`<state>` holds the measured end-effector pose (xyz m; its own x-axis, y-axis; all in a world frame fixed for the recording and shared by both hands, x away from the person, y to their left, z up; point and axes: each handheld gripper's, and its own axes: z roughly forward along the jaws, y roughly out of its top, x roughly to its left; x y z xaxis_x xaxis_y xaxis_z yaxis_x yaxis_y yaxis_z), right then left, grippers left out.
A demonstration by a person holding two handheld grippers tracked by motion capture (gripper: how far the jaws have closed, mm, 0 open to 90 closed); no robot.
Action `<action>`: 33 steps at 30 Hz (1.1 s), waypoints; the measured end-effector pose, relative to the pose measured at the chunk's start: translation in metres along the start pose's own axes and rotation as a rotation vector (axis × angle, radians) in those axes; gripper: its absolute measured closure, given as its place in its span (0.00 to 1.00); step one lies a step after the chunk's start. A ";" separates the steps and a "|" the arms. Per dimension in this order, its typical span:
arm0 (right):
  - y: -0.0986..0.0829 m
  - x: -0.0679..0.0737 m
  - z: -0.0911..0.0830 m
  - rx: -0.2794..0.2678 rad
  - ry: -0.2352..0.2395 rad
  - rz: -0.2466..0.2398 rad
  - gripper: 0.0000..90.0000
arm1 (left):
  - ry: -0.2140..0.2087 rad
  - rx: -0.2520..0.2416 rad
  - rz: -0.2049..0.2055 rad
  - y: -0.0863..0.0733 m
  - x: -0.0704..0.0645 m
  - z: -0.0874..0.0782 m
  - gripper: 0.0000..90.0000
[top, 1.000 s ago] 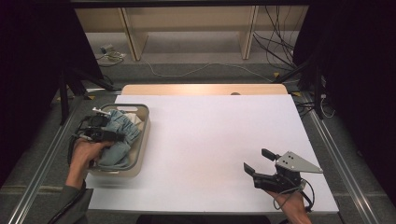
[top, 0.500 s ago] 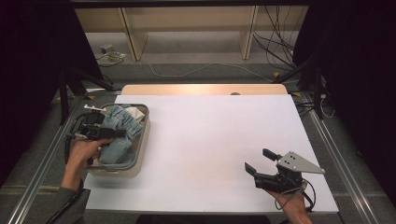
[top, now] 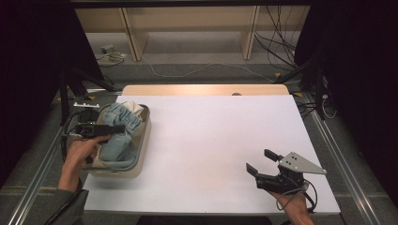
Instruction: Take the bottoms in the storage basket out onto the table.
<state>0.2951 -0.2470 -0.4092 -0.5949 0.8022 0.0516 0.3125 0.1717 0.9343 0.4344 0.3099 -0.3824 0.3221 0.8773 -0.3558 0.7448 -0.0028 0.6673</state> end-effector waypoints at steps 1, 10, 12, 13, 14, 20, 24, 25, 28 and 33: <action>0.000 0.000 0.000 0.002 0.001 -0.002 0.23 | -0.016 -0.021 -0.002 0.002 -0.002 -0.005 0.68; 0.000 0.000 0.000 0.004 0.000 -0.001 0.23 | -0.068 -0.113 0.004 0.008 -0.013 -0.020 0.68; 0.000 0.000 -0.001 0.000 -0.001 0.003 0.23 | -0.088 -0.127 0.007 0.010 -0.017 -0.022 0.68; 0.000 0.000 -0.001 0.001 0.000 0.003 0.23 | -0.096 -0.132 0.008 0.010 -0.019 -0.023 0.68; 0.000 0.000 -0.001 0.001 0.000 0.003 0.23 | -0.096 -0.132 0.008 0.010 -0.019 -0.023 0.68; 0.000 -0.001 -0.001 0.002 -0.003 0.002 0.23 | -0.139 -0.176 0.015 0.014 -0.030 -0.030 0.68; 0.000 -0.001 0.000 0.005 -0.002 0.005 0.23 | -0.146 -0.187 0.017 0.015 -0.032 -0.032 0.68; 0.000 -0.001 0.000 0.004 -0.003 0.004 0.23 | -0.153 -0.190 0.012 0.015 -0.032 -0.032 0.68; 0.000 -0.001 0.000 0.003 -0.003 0.005 0.23 | -0.159 -0.193 0.008 0.015 -0.032 -0.032 0.68; 0.000 -0.002 0.001 0.008 -0.006 0.005 0.23 | -0.197 -0.215 0.000 0.018 -0.035 -0.034 0.68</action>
<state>0.2965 -0.2479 -0.4099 -0.5891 0.8062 0.0546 0.3216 0.1719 0.9312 0.4169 0.2951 -0.3358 0.4452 0.7669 -0.4622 0.6108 0.1173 0.7830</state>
